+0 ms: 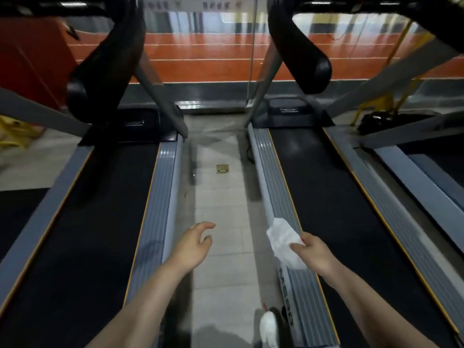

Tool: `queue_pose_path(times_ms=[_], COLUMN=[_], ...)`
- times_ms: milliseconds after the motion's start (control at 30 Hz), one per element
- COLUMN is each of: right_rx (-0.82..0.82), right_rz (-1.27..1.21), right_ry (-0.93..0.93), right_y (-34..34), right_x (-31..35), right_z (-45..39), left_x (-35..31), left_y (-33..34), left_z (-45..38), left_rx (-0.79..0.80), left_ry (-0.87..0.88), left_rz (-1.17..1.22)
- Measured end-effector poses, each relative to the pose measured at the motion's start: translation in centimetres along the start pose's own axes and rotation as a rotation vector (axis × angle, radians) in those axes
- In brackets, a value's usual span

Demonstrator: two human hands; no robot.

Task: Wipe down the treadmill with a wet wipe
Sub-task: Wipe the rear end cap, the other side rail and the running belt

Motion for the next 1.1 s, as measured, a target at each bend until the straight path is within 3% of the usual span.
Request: queue_pose_path(times_ms=[300,533,1100], right_rx=[0.253,0.365,0.519], right_rz=[0.081,0.142,0.237], right_ry=[-0.126,-0.154,-0.146], right_y=[-1.2,2.9,11.1], right_x=[10.9,18.7,37.8], right_z=[-18.5,-31.5,-60.4], left_x=[-0.6,2.6,10.1], left_y=[-2.5,-6.8,-18.2], left_z=[-11.1,-21.8,-48.9], left_rx=[-0.209,-0.318,-0.309], left_ry=[-0.261,-0.202,-0.42], left_rz=[-0.016,-0.177,-0.134])
Point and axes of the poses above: each hand's wrist, its own z-axis away from the middle knuckle, its own y-axis out of the palm, x = y × z, the point moved 1 cm from there along -z, towards the middle knuckle, and after that the axes turned 5 degrees about -z, right-handed, at the moved point
